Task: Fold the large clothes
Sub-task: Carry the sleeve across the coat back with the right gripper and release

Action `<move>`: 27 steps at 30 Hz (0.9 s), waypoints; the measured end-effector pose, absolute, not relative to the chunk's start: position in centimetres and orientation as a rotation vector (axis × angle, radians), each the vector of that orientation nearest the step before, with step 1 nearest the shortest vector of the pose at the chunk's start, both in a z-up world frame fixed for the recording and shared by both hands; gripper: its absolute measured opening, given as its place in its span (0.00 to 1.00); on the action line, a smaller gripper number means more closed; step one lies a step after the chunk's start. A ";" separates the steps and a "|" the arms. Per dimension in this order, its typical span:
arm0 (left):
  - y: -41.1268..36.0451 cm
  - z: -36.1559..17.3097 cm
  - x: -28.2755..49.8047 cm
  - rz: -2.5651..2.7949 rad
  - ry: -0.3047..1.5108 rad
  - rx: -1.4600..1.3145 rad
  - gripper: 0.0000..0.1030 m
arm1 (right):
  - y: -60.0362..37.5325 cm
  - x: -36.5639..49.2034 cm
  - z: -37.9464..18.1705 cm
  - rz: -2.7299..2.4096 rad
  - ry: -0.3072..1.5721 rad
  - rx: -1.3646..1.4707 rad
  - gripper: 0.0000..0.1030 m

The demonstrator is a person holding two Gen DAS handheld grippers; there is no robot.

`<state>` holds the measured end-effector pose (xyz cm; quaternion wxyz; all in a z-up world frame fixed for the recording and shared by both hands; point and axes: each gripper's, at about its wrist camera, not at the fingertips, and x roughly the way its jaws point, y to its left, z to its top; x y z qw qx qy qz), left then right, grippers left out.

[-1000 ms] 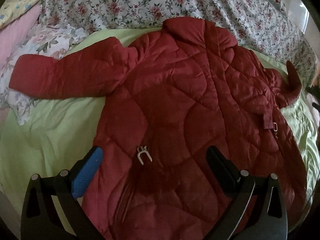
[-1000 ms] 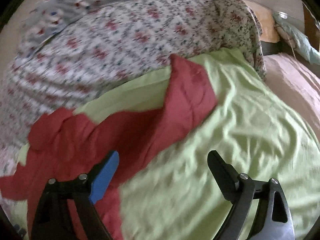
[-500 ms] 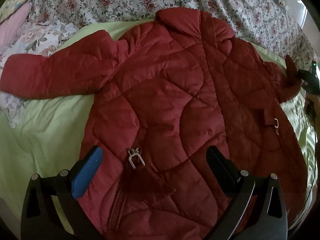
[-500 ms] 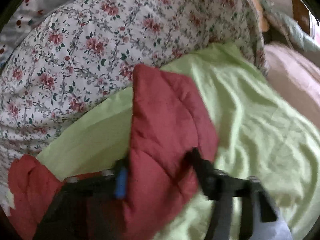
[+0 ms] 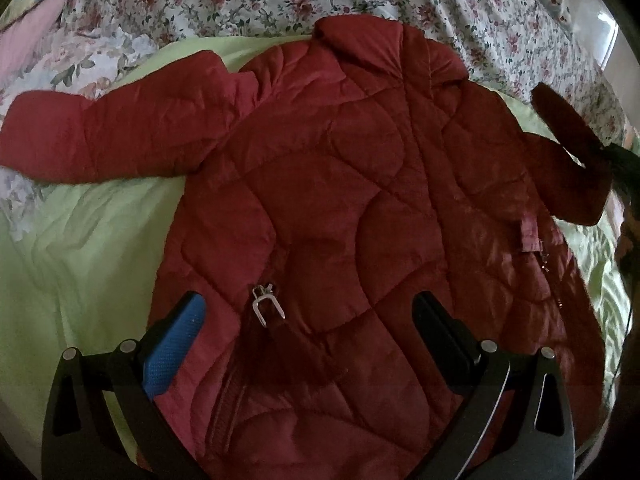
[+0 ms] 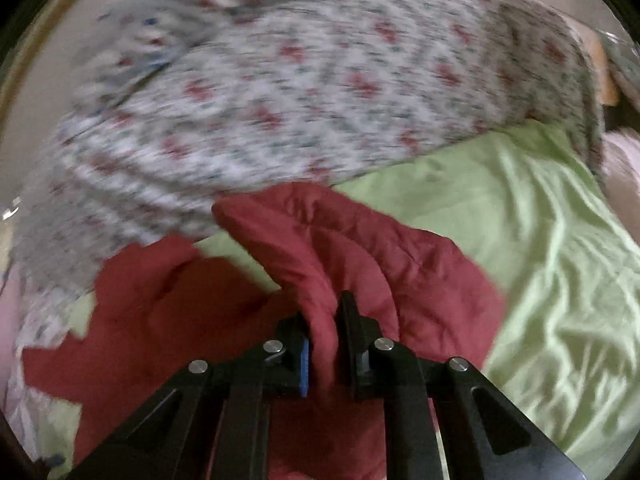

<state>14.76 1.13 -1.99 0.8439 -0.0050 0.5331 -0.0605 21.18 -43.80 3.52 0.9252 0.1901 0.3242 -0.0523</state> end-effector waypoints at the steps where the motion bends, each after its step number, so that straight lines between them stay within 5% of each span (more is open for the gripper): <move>1: 1.2 -2.0 14.7 -0.133 1.129 -0.023 1.00 | -42.3 20.9 3.7 -0.072 0.659 0.379 0.13; 16: 4.3 -2.1 14.4 -0.158 1.130 -0.125 1.00 | -22.3 21.4 0.4 0.388 0.802 0.152 0.13; 27: 6.6 -1.7 19.1 -0.228 1.117 -0.279 1.00 | -16.8 21.9 -3.7 0.558 0.910 0.046 0.17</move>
